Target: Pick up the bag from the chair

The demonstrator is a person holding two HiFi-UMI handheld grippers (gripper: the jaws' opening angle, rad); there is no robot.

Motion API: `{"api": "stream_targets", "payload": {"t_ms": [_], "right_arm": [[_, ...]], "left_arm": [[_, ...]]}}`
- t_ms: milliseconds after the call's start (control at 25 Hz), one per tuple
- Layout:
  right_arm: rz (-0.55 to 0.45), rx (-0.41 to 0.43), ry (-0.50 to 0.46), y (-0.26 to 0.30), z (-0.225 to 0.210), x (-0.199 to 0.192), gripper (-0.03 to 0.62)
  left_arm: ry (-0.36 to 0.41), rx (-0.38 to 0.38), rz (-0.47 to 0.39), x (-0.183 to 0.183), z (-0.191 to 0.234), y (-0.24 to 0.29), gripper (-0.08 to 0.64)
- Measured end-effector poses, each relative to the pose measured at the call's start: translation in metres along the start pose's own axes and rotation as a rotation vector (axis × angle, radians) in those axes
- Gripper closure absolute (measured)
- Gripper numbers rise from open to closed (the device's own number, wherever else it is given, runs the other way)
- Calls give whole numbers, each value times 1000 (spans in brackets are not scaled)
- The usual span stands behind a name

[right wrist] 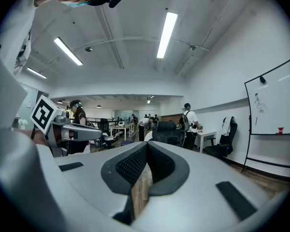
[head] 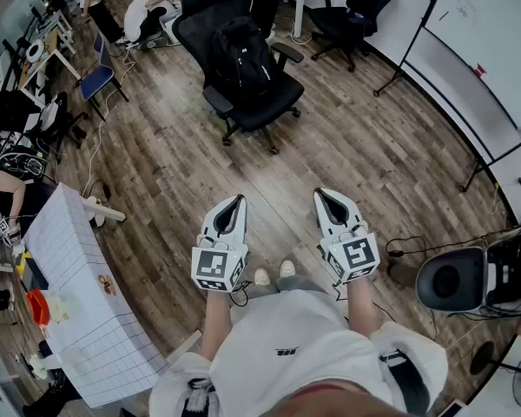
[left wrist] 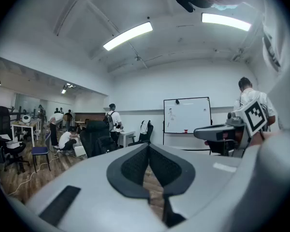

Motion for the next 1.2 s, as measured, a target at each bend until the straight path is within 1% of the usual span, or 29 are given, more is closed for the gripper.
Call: {"api": "stream_targets", "payload": {"t_ms": [240, 440, 720, 960, 1200], "right_arm": [[-18, 14, 55, 8, -38, -2, 598], [5, 43, 30, 22, -47, -12, 598], [23, 56, 28, 46, -63, -25, 598], [12, 48, 9, 81, -77, -23, 598], [21, 38, 7, 137, -92, -22, 598]], "left_arm": [[13, 27, -7, 7, -15, 32, 549], [3, 52, 10, 3, -8, 45, 549], [5, 72, 10, -3, 9, 67, 549], [17, 59, 4, 0, 33, 98, 549], [23, 35, -9, 6, 75, 140, 549]]}}
Point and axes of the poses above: the fingertips, and each gripper's own axes: y forward along the fingers, z to its left, x out of its top, the point moved 3 cm from there along -y, backward along the fingers, and after that the axes turned 10 degrees about -x, right-handed, at the moved point
